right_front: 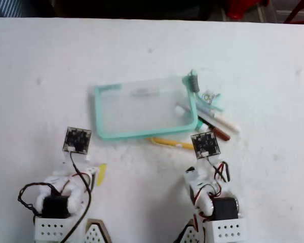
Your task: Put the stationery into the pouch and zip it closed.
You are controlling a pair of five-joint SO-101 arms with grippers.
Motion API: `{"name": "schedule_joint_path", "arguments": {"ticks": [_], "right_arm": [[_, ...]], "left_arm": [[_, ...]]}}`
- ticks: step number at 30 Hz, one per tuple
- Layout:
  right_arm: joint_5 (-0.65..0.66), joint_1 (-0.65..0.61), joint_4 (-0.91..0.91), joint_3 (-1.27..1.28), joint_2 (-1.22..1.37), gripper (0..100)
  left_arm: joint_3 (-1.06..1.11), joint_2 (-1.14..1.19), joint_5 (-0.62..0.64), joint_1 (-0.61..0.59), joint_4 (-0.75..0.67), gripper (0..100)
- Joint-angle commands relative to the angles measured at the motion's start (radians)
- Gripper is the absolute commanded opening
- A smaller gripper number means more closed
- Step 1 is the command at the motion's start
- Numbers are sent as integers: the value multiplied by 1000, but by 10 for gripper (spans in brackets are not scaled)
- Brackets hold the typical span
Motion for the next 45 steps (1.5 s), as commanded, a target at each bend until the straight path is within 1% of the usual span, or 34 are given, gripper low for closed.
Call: {"name": "schedule_joint_path", "arguments": {"ticks": [1, 5, 12, 45], "right_arm": [[-3, 4, 7, 9, -4, 323], [-3, 4, 7, 9, -4, 323], [-3, 4, 7, 9, -4, 323], [-3, 1, -1, 9, -5, 324]], "left_arm": [[-2, -4, 9, -7, 9, 250], [-2, -4, 9, -2, 9, 250], [-2, -4, 14, 47, 9, 250], [-2, -4, 15, 47, 2, 249]]}}
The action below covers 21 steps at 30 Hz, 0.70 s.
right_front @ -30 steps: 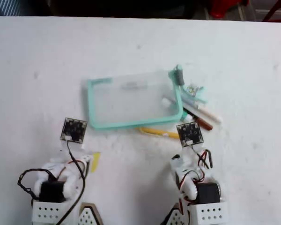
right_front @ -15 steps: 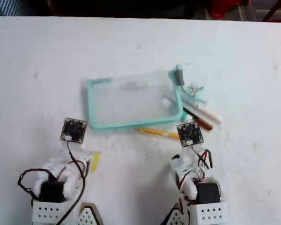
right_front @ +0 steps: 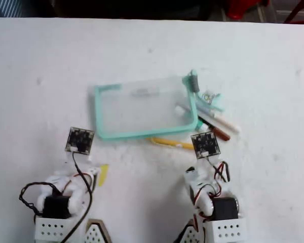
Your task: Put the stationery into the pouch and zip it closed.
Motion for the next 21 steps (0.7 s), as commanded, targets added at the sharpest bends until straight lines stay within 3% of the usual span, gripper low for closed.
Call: {"name": "schedule_joint_path", "arguments": {"ticks": [1, 9, 15, 21], "right_arm": [[-3, 1, -16, 9, -5, 324], [-2, -5, -263, 9, -5, 325], [-9, -153, -547, 9, -4, 324], [-3, -177, -363, 9, -4, 323]], "left_arm": [[-2, -4, 15, 16, -3, 249], [-2, -4, 14, 18, -60, 249], [-2, -4, 15, 18, -284, 248], [-2, -2, 15, 18, -287, 248]]}}
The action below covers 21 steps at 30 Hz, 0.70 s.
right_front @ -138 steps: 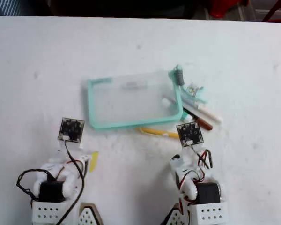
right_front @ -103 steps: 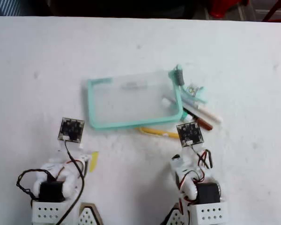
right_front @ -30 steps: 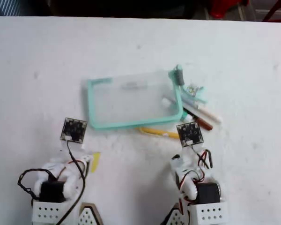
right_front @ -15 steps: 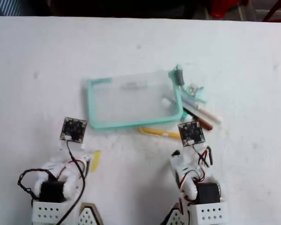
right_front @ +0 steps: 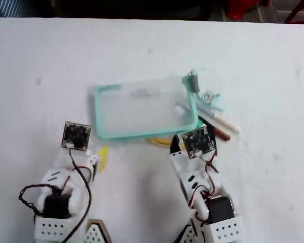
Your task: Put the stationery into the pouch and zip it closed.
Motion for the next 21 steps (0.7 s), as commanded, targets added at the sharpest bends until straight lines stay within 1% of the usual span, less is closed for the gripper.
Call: {"name": "schedule_joint_path", "arguments": {"ticks": [1, 6, 11, 15, 17, 19, 21], "right_arm": [[-3, -1, 97, 9, -4, 323], [-3, 8, 56, 9, -5, 323], [-2, 111, 15, 9, -5, 323], [-2, 170, -2, 9, -5, 323], [-2, 177, -2, 9, -7, 323], [-2, 177, -2, 9, -7, 323], [-6, 173, -2, 9, -7, 323]], "left_arm": [[-2, -5, 15, 13, -25, 248], [-2, -7, 9, 7, -28, 248], [-15, -7, 5, 4, -31, 248], [-100, -7, -118, 5, -31, 248], [-147, -7, -147, 12, -28, 248], [-178, -7, -138, 12, -26, 248], [-184, -7, -103, 12, -32, 248]]}}
